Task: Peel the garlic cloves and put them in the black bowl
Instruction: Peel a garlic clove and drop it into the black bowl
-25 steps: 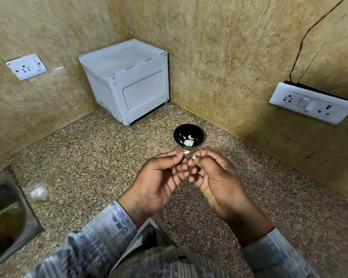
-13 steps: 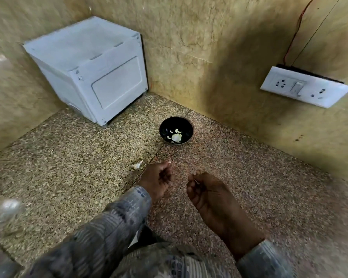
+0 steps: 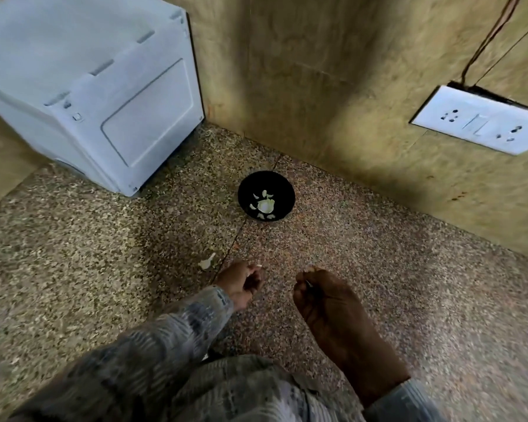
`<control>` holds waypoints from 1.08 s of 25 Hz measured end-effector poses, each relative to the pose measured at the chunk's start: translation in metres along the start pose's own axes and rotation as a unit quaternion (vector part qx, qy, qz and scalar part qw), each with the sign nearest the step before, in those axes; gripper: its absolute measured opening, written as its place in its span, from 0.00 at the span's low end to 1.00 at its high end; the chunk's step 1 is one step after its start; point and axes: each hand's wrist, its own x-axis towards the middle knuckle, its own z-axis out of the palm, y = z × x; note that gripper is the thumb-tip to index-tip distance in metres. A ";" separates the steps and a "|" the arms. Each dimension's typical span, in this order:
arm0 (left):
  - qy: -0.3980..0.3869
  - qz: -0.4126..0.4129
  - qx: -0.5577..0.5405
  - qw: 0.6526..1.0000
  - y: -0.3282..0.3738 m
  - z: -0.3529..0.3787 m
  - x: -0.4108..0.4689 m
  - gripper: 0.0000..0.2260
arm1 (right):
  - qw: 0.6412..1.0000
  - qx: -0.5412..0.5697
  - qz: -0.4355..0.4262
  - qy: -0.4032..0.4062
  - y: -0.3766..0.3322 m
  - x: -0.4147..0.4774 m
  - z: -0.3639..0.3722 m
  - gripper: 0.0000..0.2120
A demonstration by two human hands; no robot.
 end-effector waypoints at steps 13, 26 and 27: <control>-0.002 0.025 -0.044 0.999 0.018 0.009 -0.016 0.10 | 0.999 -0.036 0.019 0.011 0.009 0.005 0.012 0.05; -0.127 -0.047 -0.009 0.991 0.002 -0.068 -0.041 0.16 | 0.951 -0.298 -0.064 0.049 0.033 0.026 -0.028 0.05; -0.127 -0.049 -0.006 0.991 -0.003 -0.072 -0.042 0.16 | 0.933 -0.349 -0.064 0.057 0.039 0.040 -0.032 0.05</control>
